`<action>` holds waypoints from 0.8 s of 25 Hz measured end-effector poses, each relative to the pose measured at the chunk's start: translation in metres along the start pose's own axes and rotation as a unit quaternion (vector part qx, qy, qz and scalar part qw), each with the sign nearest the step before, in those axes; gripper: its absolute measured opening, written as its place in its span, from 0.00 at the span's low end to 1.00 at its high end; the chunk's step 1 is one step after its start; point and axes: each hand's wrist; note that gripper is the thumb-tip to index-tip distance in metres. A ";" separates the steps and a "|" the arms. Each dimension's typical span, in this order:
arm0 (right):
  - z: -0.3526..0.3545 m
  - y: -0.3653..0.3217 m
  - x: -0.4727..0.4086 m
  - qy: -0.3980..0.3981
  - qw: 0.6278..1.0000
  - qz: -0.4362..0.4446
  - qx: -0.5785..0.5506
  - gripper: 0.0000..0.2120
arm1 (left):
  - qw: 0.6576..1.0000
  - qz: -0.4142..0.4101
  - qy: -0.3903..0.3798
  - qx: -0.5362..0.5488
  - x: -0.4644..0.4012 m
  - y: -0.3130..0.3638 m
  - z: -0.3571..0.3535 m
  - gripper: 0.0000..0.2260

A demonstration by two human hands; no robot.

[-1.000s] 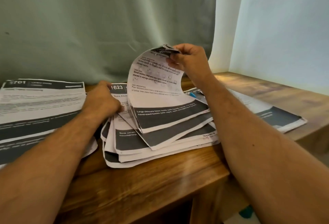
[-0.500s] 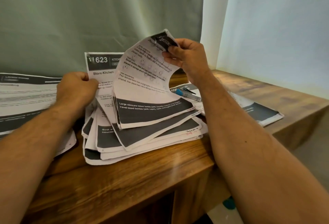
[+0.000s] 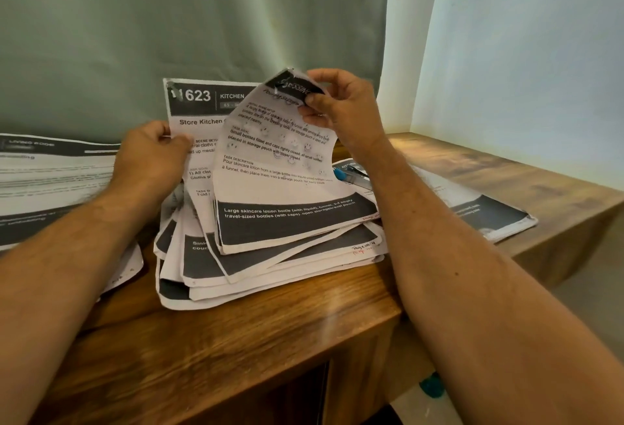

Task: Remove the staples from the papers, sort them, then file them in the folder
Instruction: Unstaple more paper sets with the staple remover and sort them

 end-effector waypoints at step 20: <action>-0.032 0.003 0.010 -0.019 0.968 0.031 0.248 0.07 | 0.904 0.033 -0.062 -0.422 -0.010 -0.016 0.007 0.16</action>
Point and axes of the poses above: each hand's wrist, its own x-axis away from the middle knuckle, its own z-axis out of the back of the hand, y = z × x, and after that the axes turned 1 degree about y, right-handed
